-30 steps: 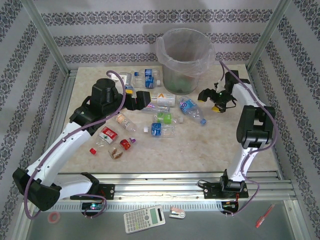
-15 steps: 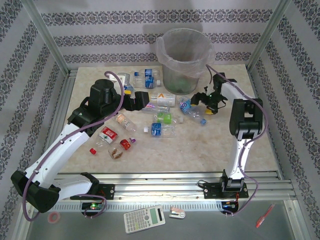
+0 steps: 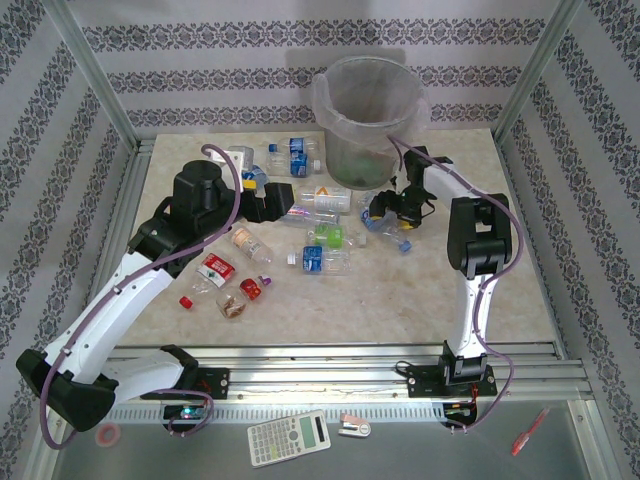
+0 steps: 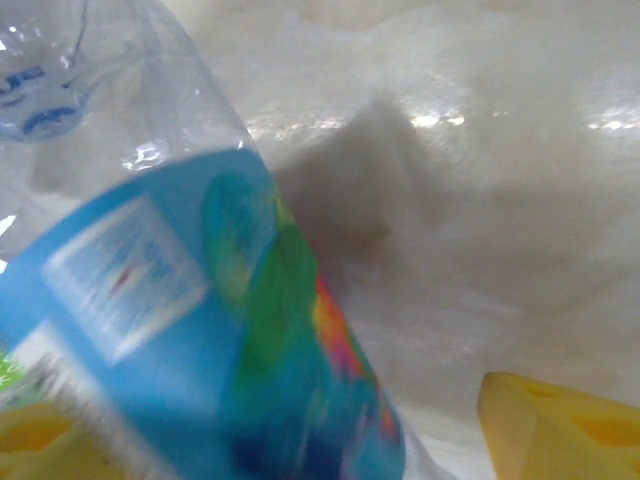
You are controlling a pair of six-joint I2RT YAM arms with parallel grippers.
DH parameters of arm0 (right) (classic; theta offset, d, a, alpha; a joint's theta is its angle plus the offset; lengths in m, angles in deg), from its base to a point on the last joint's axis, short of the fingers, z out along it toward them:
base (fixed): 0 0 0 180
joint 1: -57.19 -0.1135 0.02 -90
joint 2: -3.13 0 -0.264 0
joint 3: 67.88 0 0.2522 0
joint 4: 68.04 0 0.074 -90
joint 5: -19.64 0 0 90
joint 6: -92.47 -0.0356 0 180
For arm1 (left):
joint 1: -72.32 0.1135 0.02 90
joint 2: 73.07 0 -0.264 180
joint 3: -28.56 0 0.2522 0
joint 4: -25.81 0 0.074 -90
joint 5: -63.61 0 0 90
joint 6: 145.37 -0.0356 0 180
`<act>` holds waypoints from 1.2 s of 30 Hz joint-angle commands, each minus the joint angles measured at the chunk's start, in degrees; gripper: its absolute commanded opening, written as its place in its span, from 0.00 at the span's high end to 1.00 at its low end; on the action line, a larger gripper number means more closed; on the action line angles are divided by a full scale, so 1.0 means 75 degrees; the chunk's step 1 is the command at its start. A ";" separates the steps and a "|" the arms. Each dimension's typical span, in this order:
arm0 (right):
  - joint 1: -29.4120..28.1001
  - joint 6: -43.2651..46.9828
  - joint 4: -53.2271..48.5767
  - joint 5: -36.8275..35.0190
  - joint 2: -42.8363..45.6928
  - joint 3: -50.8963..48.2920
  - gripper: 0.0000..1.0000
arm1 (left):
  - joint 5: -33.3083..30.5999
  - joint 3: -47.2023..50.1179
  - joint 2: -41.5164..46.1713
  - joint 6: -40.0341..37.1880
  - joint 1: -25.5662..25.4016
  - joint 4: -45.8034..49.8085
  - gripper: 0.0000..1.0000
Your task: Throw the plastic bottles in the bin
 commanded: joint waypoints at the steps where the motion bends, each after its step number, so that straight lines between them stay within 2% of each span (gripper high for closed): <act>1: -0.0067 0.0086 -0.0151 -0.0608 0.0096 -0.0332 0.25 | -0.0128 0.0096 0.0129 -0.0080 -0.0100 0.0059 0.00; 13: -0.0114 -0.0029 0.0028 -0.0929 0.0832 -0.1104 0.59 | -0.0086 0.0156 0.0093 -0.0063 -0.0102 -0.0036 0.00; 21: -0.0067 -0.0344 0.0201 -0.0939 0.1611 -0.1686 0.68 | -0.0059 0.0162 0.0102 -0.0040 -0.0096 -0.0079 0.00; 36: 0.0269 -0.1173 0.0486 0.0016 0.4080 -0.2977 0.68 | 0.0053 0.0133 0.0033 -0.0081 -0.0104 -0.0166 0.00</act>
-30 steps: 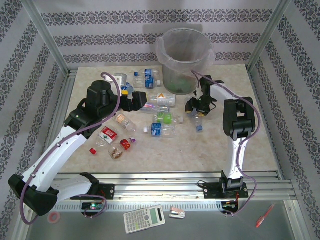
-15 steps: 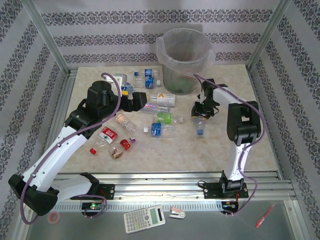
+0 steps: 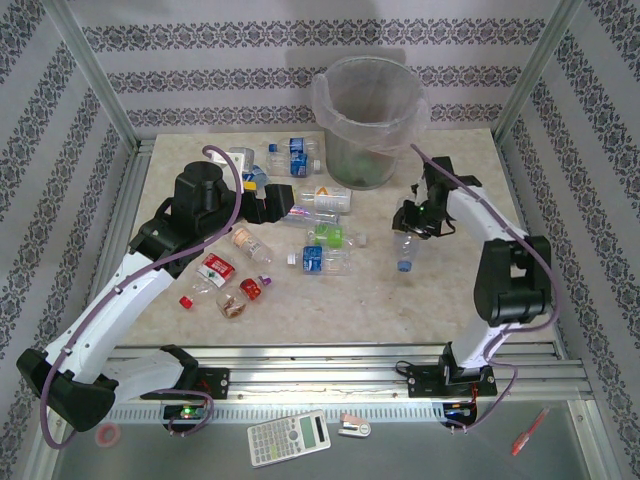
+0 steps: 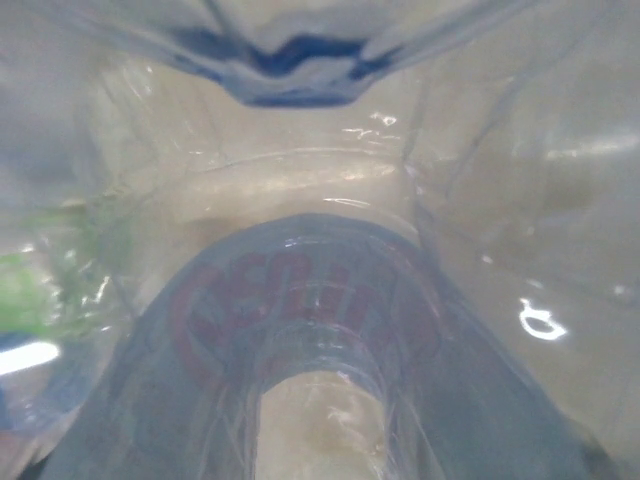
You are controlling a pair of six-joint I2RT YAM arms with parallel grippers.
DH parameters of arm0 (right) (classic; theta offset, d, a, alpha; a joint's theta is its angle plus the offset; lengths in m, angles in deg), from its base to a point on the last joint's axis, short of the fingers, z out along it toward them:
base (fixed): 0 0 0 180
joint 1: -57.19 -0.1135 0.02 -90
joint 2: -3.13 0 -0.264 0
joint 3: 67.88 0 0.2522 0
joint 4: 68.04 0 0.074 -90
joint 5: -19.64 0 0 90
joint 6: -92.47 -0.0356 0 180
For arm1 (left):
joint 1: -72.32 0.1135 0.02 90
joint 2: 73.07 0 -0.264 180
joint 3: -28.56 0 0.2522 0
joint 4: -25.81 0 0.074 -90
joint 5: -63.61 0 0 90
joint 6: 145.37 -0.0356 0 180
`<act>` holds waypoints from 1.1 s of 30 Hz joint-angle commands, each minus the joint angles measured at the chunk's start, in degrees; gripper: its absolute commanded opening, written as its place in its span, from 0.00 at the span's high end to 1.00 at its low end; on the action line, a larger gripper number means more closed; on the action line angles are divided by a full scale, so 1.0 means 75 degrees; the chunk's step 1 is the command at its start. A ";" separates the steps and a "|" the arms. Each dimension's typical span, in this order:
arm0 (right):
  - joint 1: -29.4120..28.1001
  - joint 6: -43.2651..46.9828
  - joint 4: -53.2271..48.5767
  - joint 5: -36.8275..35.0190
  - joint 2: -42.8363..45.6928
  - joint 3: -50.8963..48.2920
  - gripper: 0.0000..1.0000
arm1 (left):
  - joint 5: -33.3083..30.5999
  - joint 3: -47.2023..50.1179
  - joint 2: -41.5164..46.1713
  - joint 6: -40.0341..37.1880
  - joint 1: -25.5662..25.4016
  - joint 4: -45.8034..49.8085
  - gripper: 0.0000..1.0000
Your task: Throw the plastic bottles in the bin
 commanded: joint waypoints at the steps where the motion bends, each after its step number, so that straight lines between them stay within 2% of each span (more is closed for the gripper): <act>1: 0.0088 -0.0386 0.0093 0.0480 0.0737 -0.0228 0.68 | 0.0042 0.0034 0.0021 -0.0085 -0.0099 -0.0149 0.00; 7: 0.0383 -0.1053 0.0322 0.1143 0.1663 -0.0074 0.68 | 0.0100 0.0057 -0.0012 -0.0063 -0.0104 -0.0202 0.00; 13: 0.0432 -0.1804 0.1029 0.1856 0.2079 0.0595 0.68 | 0.0121 0.0045 0.0020 -0.0091 -0.0098 -0.0163 0.00; 22: 0.0400 -0.2915 0.1996 0.2464 0.1737 0.1925 0.69 | 0.0129 0.0067 0.0166 -0.0100 -0.0098 -0.0106 0.00; 33: 0.0374 -0.3634 0.2559 0.2494 0.1019 0.2937 0.71 | 0.0100 0.0092 0.0297 -0.0086 -0.0101 -0.0053 0.00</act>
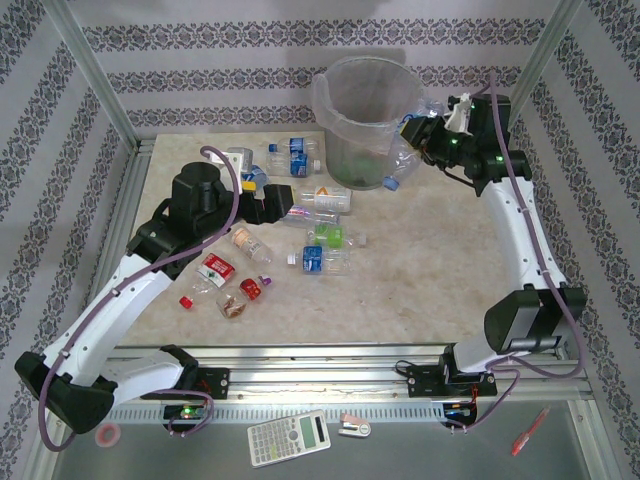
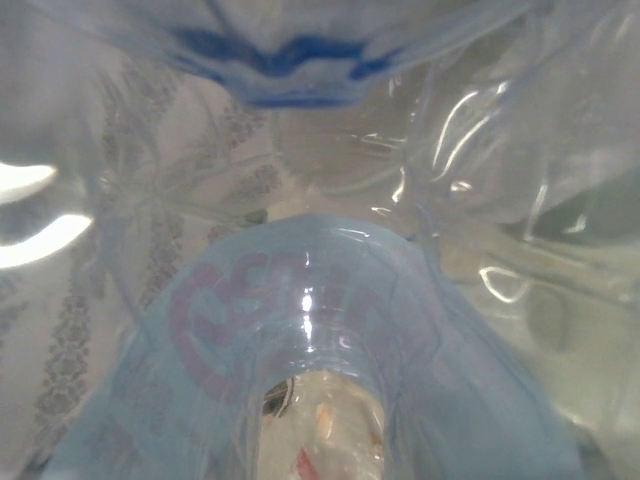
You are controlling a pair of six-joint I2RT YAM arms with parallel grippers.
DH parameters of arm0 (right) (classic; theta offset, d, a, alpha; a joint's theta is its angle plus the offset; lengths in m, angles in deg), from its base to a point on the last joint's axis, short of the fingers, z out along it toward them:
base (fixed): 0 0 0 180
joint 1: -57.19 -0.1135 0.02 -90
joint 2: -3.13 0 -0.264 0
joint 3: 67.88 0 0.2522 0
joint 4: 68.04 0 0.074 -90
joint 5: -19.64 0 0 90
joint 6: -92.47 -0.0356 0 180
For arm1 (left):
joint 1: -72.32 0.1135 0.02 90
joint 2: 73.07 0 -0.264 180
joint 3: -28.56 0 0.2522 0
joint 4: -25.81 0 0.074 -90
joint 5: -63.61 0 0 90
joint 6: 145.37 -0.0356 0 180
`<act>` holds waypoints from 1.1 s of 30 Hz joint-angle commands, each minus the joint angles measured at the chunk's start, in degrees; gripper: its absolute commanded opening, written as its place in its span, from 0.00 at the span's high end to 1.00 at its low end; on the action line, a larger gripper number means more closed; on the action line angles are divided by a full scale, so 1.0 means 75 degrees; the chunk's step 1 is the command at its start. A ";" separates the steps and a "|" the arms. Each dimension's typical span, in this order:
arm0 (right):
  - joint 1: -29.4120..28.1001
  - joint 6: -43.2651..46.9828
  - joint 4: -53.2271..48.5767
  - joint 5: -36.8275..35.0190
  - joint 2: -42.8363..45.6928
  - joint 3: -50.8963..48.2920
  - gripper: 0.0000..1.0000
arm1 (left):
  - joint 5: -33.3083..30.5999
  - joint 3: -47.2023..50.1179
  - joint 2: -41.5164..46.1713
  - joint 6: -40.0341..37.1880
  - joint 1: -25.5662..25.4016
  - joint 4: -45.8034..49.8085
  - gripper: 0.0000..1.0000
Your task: Throw the plastic bottles in the bin
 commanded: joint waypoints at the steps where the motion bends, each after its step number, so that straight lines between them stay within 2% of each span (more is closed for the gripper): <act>1: -0.0023 -0.0368 0.0304 0.0114 -0.0164 0.0341 0.71 | 0.0028 0.0101 0.0194 -0.0087 -0.0099 -0.0033 0.00; 26: -0.0081 -0.0714 0.0275 -0.0084 -0.1110 0.1839 0.71 | -0.0016 -0.0002 -0.0107 -0.0060 -0.0098 -0.0157 0.00; 33: -0.0096 -0.0366 -0.0302 -0.0573 -0.0868 0.1400 0.71 | -0.0023 0.0033 -0.0124 -0.0062 -0.0107 -0.0230 0.00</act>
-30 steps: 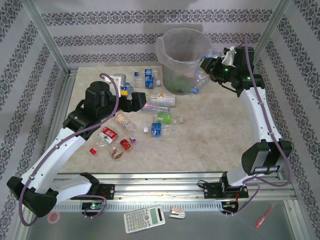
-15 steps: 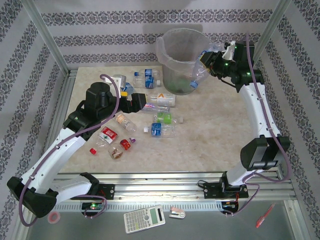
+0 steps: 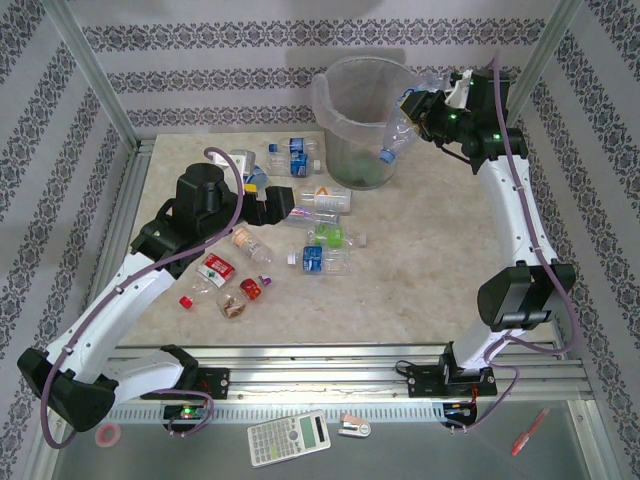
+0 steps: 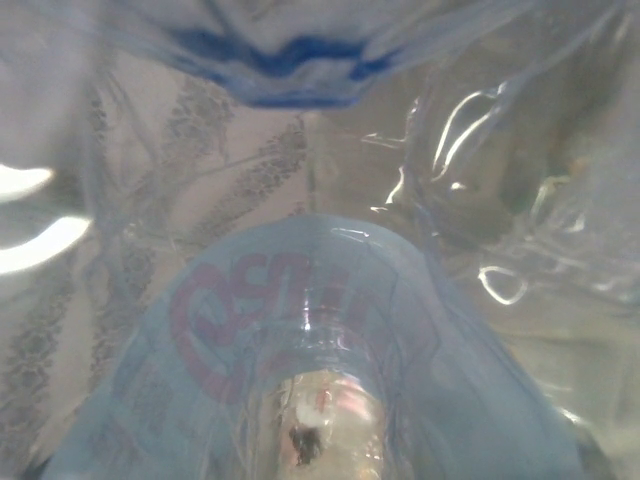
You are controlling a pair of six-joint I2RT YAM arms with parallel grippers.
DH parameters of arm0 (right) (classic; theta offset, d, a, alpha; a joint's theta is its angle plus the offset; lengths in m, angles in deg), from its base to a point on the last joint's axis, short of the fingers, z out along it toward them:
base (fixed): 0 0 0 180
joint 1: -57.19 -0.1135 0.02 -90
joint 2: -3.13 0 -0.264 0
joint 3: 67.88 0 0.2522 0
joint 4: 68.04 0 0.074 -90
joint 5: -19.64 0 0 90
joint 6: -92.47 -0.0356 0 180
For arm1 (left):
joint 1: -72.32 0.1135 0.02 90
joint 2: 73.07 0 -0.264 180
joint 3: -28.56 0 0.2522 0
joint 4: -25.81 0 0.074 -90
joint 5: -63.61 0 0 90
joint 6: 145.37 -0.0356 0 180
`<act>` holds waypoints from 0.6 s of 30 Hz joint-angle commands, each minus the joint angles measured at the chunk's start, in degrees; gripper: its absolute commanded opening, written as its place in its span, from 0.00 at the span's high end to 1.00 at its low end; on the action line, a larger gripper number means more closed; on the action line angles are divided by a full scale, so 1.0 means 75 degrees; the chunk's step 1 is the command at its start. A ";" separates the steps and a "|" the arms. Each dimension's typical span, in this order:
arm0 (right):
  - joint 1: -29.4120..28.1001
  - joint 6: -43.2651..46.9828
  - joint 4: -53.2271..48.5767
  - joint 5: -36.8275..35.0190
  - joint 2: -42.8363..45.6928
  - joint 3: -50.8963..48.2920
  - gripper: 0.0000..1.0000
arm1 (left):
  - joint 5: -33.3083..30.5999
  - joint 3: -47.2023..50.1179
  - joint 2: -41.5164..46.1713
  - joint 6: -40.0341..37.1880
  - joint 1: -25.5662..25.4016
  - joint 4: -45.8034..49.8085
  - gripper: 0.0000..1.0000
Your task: Throw the plastic bottles in the bin
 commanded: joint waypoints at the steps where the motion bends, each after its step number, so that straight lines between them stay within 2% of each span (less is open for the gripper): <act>1: -0.0027 0.0243 -0.0297 -0.0381 0.0293 -0.0385 0.71 | -0.0016 -0.0089 -0.0018 -0.0077 -0.0098 -0.0231 0.00; 18: 0.0422 0.1073 -0.1622 -0.1663 0.1760 -0.3356 0.71 | -0.0109 -0.0109 -0.0139 -0.0183 -0.0095 -0.0254 0.00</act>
